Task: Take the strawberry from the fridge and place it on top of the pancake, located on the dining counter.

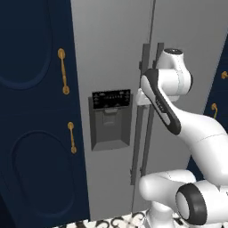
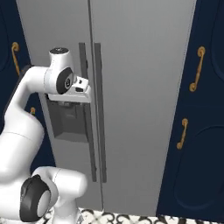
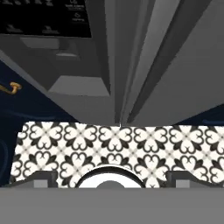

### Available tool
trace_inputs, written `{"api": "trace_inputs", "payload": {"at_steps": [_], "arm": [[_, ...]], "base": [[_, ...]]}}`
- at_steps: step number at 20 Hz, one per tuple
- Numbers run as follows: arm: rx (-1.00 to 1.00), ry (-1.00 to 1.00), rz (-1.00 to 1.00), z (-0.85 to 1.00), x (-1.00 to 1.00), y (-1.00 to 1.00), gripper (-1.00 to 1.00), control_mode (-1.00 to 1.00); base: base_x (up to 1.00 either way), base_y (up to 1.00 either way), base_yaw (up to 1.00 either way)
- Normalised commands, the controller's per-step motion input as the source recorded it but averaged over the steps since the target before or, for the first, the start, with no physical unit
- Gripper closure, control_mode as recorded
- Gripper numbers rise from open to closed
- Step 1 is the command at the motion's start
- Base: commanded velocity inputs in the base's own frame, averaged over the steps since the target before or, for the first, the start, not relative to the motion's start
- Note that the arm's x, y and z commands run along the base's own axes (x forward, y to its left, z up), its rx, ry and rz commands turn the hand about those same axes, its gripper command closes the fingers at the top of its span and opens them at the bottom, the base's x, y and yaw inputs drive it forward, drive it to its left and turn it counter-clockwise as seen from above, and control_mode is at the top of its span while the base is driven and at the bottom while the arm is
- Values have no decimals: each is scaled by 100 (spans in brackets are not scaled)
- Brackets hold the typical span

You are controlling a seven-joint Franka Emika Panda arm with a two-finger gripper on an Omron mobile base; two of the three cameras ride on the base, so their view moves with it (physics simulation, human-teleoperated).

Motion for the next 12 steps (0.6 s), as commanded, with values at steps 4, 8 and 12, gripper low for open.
{"api": "trace_inputs", "payload": {"at_steps": [4, 8, 12], "arm": [[0, 0, 0, 0, 0, 0, -100, 100], [0, 0, 0, 0, 0, 0, -100, 100], [0, 0, 0, 0, 0, 0, -100, 100]], "base": [[0, -31, -32], [1, -1, 0], [-5, -35, 6]]}}
